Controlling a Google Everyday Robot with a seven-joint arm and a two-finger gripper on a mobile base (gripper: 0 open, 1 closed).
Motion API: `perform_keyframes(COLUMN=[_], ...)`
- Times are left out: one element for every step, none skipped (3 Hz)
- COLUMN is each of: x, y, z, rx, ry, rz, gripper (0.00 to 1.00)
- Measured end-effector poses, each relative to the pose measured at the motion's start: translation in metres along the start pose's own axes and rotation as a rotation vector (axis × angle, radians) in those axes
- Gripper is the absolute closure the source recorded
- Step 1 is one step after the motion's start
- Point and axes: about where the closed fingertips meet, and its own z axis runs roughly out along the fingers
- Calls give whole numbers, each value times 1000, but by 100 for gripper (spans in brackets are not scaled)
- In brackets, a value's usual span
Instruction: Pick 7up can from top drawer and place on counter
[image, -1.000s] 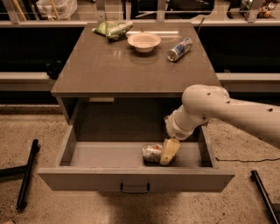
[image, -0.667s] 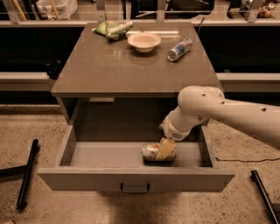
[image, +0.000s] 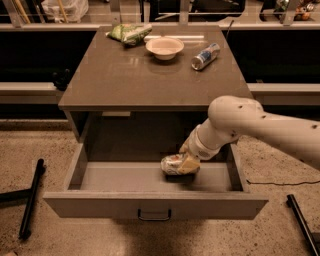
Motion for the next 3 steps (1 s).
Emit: perform_keyframes(x=[-2, 0, 10], y=[6, 11, 6], z=[-36, -82, -141], rx=[29, 84, 179], ry=[-80, -160, -249], rz=[-7, -20, -32], gripper=[99, 100, 100])
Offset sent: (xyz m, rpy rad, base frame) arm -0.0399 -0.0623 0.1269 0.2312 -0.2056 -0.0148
